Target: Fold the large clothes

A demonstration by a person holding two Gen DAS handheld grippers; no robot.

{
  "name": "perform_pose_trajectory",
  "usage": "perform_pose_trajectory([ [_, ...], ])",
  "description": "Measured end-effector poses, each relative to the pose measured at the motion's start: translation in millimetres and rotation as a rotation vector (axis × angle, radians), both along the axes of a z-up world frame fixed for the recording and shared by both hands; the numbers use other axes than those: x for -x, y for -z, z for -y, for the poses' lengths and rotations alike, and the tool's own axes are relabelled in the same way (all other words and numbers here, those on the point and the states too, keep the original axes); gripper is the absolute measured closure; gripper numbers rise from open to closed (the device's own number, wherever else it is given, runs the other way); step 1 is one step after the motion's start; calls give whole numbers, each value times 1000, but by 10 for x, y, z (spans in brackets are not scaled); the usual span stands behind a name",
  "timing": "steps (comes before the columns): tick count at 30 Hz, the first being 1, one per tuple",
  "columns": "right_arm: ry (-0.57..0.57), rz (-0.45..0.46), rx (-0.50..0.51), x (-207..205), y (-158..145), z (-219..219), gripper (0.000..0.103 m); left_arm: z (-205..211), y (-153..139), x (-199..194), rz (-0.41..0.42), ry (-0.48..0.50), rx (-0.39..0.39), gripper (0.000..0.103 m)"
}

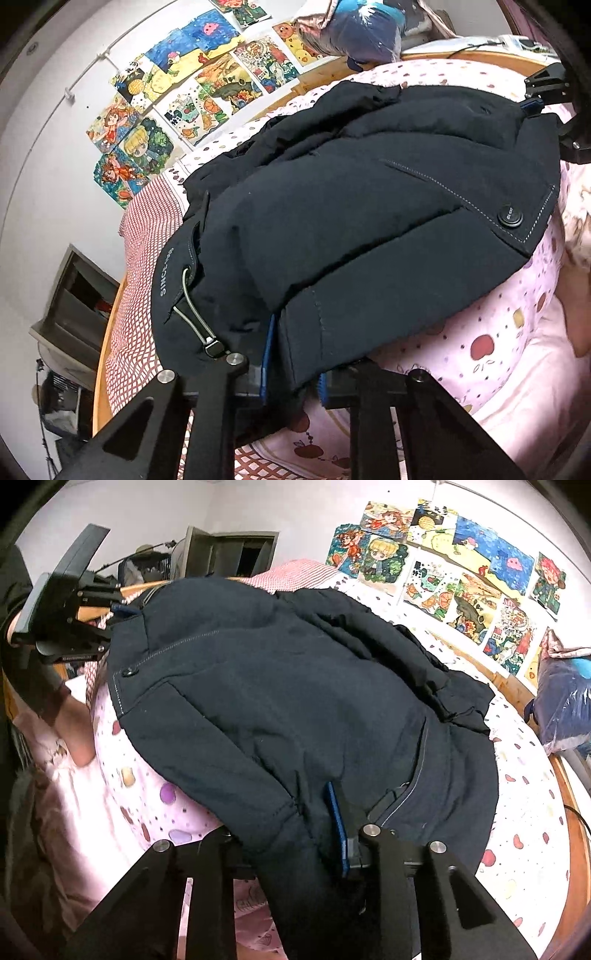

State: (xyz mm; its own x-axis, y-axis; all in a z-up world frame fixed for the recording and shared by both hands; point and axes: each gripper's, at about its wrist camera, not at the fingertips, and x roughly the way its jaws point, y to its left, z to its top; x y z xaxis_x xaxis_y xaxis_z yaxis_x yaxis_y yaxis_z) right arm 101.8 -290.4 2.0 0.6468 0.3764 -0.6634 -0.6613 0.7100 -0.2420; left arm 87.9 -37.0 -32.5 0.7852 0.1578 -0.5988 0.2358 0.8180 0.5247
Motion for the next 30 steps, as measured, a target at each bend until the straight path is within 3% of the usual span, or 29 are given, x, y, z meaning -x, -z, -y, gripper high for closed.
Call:
perform_pose_trajectory([
  [13, 43, 35, -88, -107, -318, 87, 78, -19, -317, -66, 10, -10, 76, 89],
  [18, 53, 48, -73, -164, -388, 73, 83, 3, -432, -146, -19, -17, 95, 90],
  [23, 64, 65, -30, -221, -580, -21, 87, 4, -699, -318, -64, -64, 149, 91],
  [30, 100, 140, -35, -339, -1048, -81, 89, 60, -1216, -696, -65, -80, 158, 92],
])
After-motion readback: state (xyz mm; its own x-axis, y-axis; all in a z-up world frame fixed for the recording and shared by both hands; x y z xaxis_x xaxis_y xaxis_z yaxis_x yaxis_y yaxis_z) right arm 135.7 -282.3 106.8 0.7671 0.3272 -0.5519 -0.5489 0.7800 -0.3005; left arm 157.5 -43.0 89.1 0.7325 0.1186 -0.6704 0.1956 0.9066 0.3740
